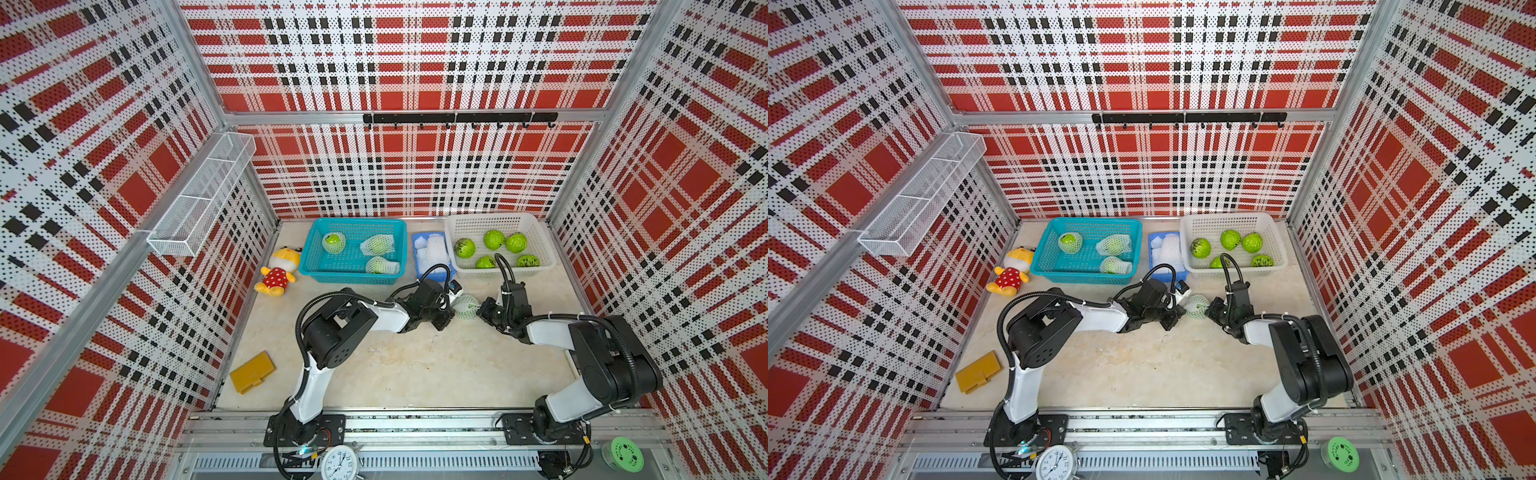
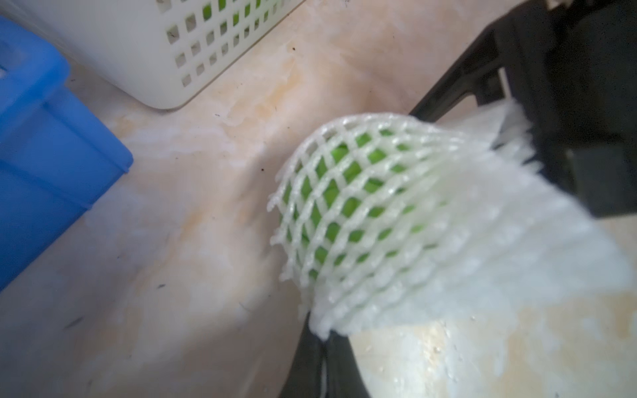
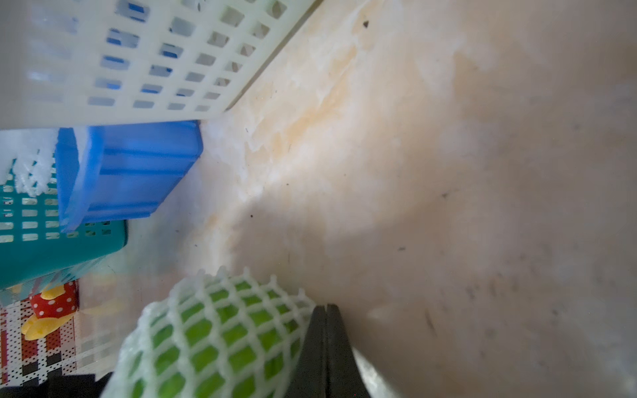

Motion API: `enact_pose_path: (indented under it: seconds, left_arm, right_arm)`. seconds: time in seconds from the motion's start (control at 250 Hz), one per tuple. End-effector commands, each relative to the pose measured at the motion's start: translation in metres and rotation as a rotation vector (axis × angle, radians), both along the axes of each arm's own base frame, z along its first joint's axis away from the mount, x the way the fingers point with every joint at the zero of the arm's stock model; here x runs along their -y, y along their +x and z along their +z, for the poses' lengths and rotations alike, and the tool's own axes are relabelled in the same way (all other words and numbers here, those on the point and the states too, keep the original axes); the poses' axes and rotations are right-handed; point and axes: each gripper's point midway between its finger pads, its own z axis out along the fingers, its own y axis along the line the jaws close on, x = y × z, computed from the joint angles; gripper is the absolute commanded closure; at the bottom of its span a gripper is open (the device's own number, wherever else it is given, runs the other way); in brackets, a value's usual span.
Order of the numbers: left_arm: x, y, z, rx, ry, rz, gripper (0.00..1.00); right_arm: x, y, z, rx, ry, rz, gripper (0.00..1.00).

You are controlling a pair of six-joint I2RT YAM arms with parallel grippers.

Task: Sleeve custard apples in foam nets
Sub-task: Put on the foam net on the custard apple.

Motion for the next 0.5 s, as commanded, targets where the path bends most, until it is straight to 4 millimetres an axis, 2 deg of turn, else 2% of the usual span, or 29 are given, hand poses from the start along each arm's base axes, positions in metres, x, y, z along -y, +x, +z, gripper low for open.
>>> enact_pose_path:
  seconds: [0.0, 0.496]
  left_arm:
    - [-0.009, 0.008, -0.019, -0.056, 0.048, 0.053, 1.0]
    - [-0.017, 0.018, -0.041, -0.119, 0.144, 0.113, 0.98]
  right_arm:
    - [0.0, 0.005, -0.005, 0.007, -0.018, 0.002, 1.0]
    - [0.002, 0.007, -0.012, -0.002, -0.044, 0.002, 1.0]
